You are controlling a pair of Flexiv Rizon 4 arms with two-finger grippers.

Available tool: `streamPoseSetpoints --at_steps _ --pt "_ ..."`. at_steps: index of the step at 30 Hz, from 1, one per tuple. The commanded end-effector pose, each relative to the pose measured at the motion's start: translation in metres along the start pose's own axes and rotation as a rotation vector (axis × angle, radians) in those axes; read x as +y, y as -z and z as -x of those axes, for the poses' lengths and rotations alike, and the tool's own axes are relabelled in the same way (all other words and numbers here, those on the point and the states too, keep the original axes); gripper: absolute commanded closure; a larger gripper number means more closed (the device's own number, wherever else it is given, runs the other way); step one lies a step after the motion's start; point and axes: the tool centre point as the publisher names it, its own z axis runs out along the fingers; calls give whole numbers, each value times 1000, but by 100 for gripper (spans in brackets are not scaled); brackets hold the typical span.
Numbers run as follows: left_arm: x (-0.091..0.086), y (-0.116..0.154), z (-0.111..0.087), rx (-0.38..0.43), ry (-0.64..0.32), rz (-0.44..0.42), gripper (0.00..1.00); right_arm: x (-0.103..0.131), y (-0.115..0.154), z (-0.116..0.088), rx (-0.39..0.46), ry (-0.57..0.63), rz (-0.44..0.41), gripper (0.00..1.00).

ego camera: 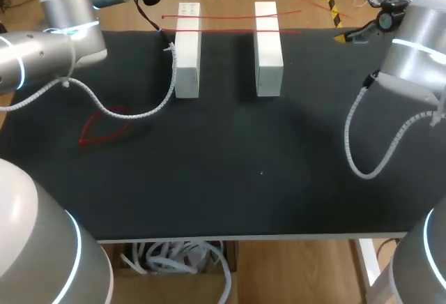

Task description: Grab the tape and strap the tape.

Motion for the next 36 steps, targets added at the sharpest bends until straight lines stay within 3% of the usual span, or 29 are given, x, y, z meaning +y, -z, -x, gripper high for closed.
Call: streamPoseSetpoints --at_steps 1,9,12,16,21,26,36 --pt "0 0 -1 -1 -1 0 100 1 -7 0 60 83 167 0" --pt "0 0 -1 -1 -1 0 100 13 -15 1 137 227 143 0" --pt "0 0 -1 -1 -1 0 100 15 -17 6 145 203 147 0" --pt "0 0 -1 -1 -1 0 100 11 -19 9 167 0 159 0" --pt "0 0 -1 -1 -1 0 100 10 -23 8 140 -142 201 0" --pt "0 0 -1 -1 -1 0 100 31 -24 4 143 -99 273 0" --pt "0 0 -1 -1 -1 0 100 18 -28 8 140 -72 245 0"
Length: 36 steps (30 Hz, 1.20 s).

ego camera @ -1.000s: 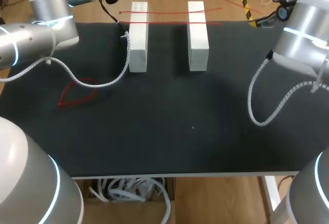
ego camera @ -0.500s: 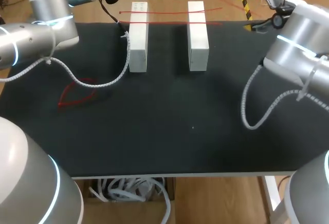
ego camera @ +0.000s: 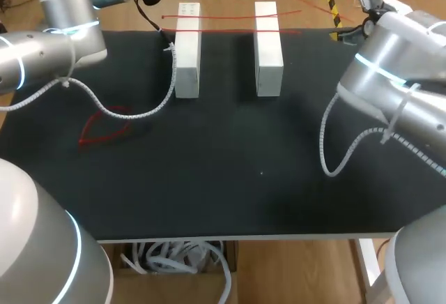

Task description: Grab the tape and strap the tape.

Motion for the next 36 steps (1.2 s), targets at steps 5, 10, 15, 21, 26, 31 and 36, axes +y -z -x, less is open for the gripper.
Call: streamPoseSetpoints --at_steps 5,10,15,21,26,31,36 --pt "0 0 -1 -1 -1 0 100 -5 -4 0 18 14 60 0" --pt "0 0 -1 -1 -1 0 100 -1 -5 -2 21 38 62 53" --pt "0 0 -1 -1 -1 0 100 -2 -3 -1 14 54 49 60" --pt "0 0 -1 -1 -1 0 100 -3 0 0 14 71 27 57" --pt "0 0 -1 -1 -1 0 100 1 2 2 10 87 17 53" --pt "0 0 -1 -1 -1 0 100 4 4 3 12 88 21 61" --pt "0 0 -1 -1 -1 0 100 6 5 3 12 93 22 71"
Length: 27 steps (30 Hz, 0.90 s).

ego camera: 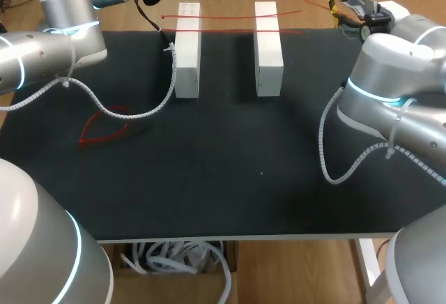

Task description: Grab the tape and strap the tape.

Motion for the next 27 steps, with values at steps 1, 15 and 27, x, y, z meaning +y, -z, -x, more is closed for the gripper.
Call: streamPoseSetpoints --at_steps 1,15,27 --pt "0 0 -1 -1 -1 0 100 2 2 -1 -2 3 -4 73" --pt "0 0 -1 -1 -1 0 100 4 2 -3 5 7 1 100" --pt "0 0 -1 -1 -1 0 100 1 1 -5 8 8 -9 100"
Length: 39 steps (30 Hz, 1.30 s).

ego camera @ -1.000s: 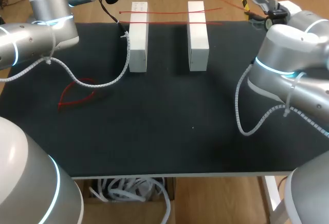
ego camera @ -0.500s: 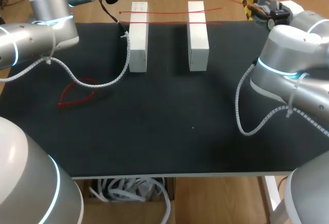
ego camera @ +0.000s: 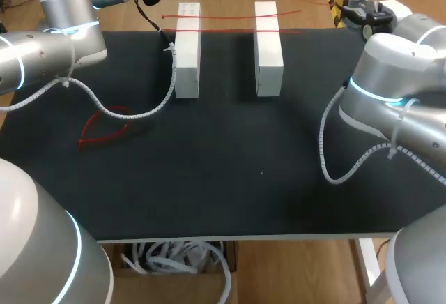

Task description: Grab the tape and strap the tape.

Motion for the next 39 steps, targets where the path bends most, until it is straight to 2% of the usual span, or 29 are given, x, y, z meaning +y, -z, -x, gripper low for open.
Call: streamPoseSetpoints --at_steps 1,6,12,22,23,25,27,29,30,31,34,36,37,38,39 --pt "0 0 -1 -1 -1 0 100 0 -1 -1 -2 3 -3 100" --pt "0 0 -1 -1 -1 0 100 0 -2 -4 1 16 -13 100" --pt "1 -2 -1 9 6 41 100 -1 -3 -6 3 29 -22 100" --pt "2 -2 -1 18 4 44 100 -1 -4 -7 4 49 -41 100" --pt "2 -2 -1 18 4 44 100 -1 -4 -7 0 51 -41 97" --pt "2 -2 -1 18 4 44 100 -2 -3 -6 -4 53 -41 84" --pt "2 -2 -1 18 4 44 100 -2 -3 -6 -4 55 -42 86" --pt "2 -2 -1 18 4 44 100 -2 -2 -6 -5 58 -43 76" --pt "2 -2 -1 18 4 44 100 -2 -2 -6 -5 59 -44 77" --pt "2 -2 -1 18 4 44 100 -2 -2 -6 -4 60 -45 87" --pt "2 -2 -1 18 4 44 100 -2 -1 -5 -6 59 -43 86" --pt "2 -2 -1 18 4 44 100 -2 0 -4 -4 58 -43 100" --pt "2 -2 -1 18 4 44 100 -2 1 -4 -4 56 -44 100" --pt "2 -2 -1 18 4 44 100 -2 2 -3 -4 55 -44 98" --pt "2 -2 -1 18 4 44 100 -3 3 -2 -6 55 -45 85"
